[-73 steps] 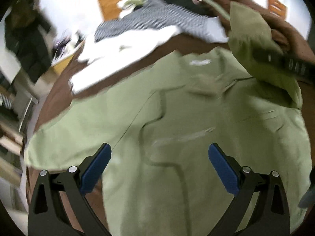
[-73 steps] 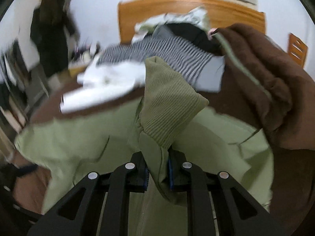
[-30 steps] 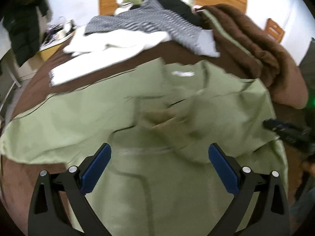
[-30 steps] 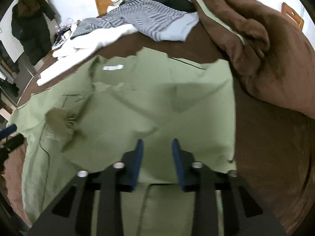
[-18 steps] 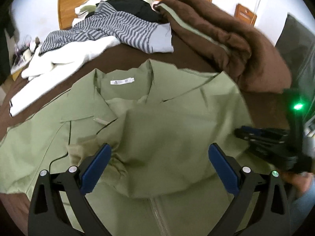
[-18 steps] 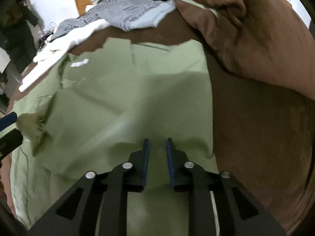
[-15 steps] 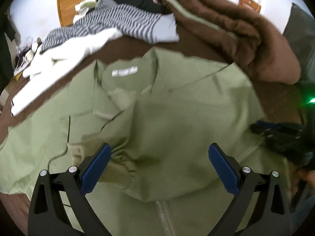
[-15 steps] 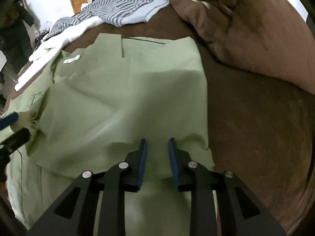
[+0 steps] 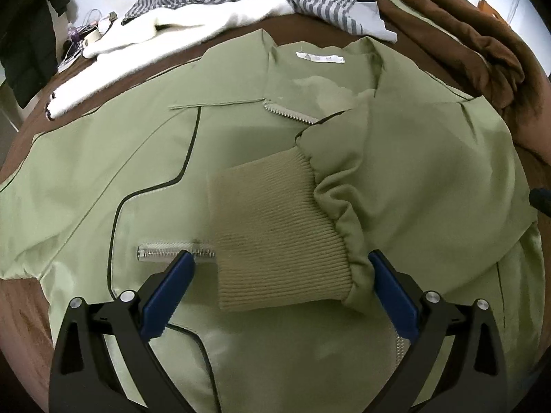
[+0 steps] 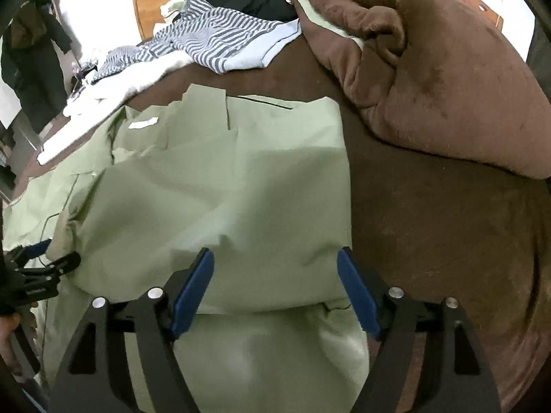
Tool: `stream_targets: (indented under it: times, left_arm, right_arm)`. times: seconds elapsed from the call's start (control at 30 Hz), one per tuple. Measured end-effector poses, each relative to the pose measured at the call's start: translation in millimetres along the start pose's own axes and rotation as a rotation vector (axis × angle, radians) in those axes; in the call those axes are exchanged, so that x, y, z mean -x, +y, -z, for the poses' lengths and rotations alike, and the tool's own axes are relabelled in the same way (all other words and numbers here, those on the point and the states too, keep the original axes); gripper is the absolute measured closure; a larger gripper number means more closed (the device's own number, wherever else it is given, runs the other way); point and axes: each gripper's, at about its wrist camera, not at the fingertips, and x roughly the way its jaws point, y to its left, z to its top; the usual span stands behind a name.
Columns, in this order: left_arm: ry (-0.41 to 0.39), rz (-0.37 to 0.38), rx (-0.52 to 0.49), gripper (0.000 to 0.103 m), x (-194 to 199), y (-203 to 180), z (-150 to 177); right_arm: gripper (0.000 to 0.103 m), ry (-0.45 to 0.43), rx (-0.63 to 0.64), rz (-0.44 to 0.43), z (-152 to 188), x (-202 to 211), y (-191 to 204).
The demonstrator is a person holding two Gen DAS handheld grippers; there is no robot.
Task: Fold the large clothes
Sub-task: 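Open the right tool to lay the cuff on the chest, withdraw, then grasp the other sleeve near its cuff with the left tool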
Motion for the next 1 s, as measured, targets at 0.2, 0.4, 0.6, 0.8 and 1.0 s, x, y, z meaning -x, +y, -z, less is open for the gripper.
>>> stream_targets:
  times: [0.2, 0.4, 0.6, 0.8, 1.0]
  left_arm:
    - [-0.023, 0.015, 0.03, 0.006, -2, 2, 8]
    - [-0.045, 0.017, 0.024, 0.005, -4, 2, 11]
    - [-0.046, 0.02, 0.046, 0.006, -3, 4, 11]
    - [-0.086, 0.027, 0.063, 0.006, 22, 10, 4]
    - [-0.15, -0.007, 0.061, 0.006, 70, 32, -4]
  right_arm:
    - [0.043, 0.058, 0.018, 0.029, 15, -28, -4]
    - [0.043, 0.053, 0.018, 0.039, 17, -32, -4]
    - [0.043, 0.059, 0.031, 0.068, 17, -33, 0]
    - [0.021, 0.036, 0.033, 0.05, 8, -17, 14]
    - [0.015, -0.018, 0.097, -0.005, 4, 13, 55]
